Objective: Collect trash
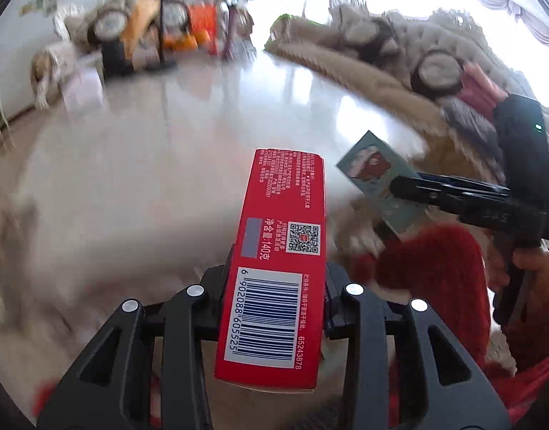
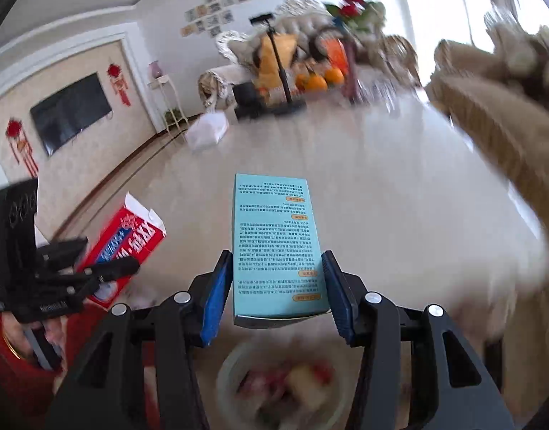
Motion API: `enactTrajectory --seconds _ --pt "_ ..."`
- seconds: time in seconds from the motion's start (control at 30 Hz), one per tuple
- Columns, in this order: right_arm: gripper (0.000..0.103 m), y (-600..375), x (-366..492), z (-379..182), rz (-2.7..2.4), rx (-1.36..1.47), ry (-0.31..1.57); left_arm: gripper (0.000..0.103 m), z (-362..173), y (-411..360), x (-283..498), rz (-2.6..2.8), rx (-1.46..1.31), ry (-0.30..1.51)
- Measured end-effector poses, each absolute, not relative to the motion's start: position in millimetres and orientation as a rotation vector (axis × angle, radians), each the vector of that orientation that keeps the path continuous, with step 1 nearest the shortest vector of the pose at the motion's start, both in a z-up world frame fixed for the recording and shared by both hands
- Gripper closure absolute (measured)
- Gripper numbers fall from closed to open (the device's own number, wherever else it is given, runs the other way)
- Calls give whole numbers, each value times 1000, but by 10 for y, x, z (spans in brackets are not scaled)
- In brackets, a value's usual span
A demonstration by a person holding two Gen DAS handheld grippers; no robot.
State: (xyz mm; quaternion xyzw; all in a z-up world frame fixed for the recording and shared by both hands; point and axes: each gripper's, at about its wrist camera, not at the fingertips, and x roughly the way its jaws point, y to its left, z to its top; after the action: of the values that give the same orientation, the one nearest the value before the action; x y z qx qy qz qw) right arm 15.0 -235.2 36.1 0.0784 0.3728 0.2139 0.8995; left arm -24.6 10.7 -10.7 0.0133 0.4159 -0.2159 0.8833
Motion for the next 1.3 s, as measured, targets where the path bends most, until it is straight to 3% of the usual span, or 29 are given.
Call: enactTrajectory --seconds 0.2,0.37,0.43,0.47,0.53,0.63,0.77,0.9,1.3 --pt "55 -2334 -272 -546 350 205 1019 66 -1025 -60 -469 -390 62 1022" --pt "55 -2178 -339 -1088 299 159 1138 64 -1327 -169 -300 -395 77 1063" --pt "54 -2067 -290 -1175 309 125 1154 54 -1417 -206 -251 -398 79 1069" --pt "54 -2043 -294 -1201 311 111 1150 36 -1459 -211 -203 -379 85 1078" --pt "47 -1971 -234 -1218 326 87 1150 28 -1464 -196 -125 -335 96 1069" --pt "27 -1947 -216 -1209 268 28 1123 28 -1469 -121 -84 -296 83 1068" --pt "27 -2039 -237 -1138 256 24 1103 28 -1390 -37 -111 -223 99 1061" --pt "15 -2056 -292 -1067 211 21 1152 28 -1175 -17 -153 -194 99 1031" --pt "14 -2183 -307 -828 74 97 1200 28 -556 -40 -163 -169 4 957"
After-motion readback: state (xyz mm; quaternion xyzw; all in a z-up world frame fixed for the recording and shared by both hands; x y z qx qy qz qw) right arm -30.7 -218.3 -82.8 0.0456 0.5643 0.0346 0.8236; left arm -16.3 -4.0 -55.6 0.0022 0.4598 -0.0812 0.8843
